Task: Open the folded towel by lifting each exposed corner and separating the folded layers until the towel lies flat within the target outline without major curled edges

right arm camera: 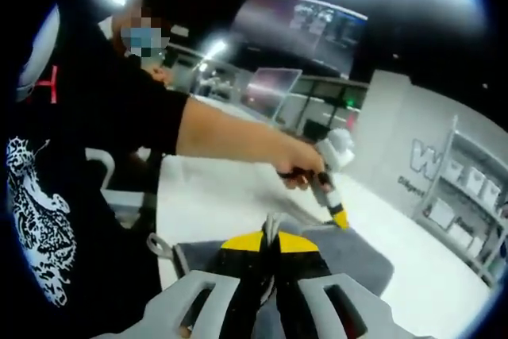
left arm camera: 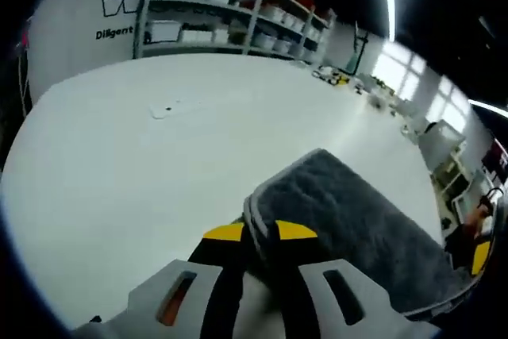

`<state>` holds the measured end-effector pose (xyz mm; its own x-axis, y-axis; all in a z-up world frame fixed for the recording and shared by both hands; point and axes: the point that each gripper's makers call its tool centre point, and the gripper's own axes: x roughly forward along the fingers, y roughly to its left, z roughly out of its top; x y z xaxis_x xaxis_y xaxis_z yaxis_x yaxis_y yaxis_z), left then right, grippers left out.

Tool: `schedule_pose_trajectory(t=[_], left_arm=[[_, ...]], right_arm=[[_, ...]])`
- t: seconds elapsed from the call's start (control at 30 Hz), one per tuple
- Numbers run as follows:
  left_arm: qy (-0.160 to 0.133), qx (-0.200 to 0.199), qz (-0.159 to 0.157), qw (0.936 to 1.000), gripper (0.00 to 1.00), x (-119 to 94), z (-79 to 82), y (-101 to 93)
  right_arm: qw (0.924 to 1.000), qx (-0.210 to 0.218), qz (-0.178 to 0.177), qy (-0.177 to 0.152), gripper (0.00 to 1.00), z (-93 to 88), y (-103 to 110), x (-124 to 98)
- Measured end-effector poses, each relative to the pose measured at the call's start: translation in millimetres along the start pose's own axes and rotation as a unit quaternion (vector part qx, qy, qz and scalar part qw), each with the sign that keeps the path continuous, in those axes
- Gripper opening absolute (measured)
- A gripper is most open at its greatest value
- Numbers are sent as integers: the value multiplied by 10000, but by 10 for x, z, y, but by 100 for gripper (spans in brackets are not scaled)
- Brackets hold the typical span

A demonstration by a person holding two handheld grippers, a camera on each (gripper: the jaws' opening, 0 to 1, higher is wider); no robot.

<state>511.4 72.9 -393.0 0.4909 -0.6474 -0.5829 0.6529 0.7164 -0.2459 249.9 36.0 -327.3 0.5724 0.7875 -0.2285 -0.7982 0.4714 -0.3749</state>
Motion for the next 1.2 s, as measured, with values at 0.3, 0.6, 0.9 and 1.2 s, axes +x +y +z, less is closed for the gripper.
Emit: schedule_pose_trajectory(t=[0.3, 0.6, 0.9, 1.2], left_arm=[[-77, -49, -171, 9998, 4, -74, 150, -110], [-376, -332, -724, 9961, 3, -103, 560, -474], [-934, -946, -1692, 9766, 3, -12, 1141, -1069], [-829, -861, -1803, 9763, 3, 490, 1352, -1480]], right_arm=[[9999, 99, -62, -72, 0, 14, -37, -69], [9976, 414, -480, -280, 0, 59, -326, -389], [9863, 681, -1493, -171, 0, -138, -793, -945], [9674, 1025, -2295, -296, 0, -453, -1019, -1434]])
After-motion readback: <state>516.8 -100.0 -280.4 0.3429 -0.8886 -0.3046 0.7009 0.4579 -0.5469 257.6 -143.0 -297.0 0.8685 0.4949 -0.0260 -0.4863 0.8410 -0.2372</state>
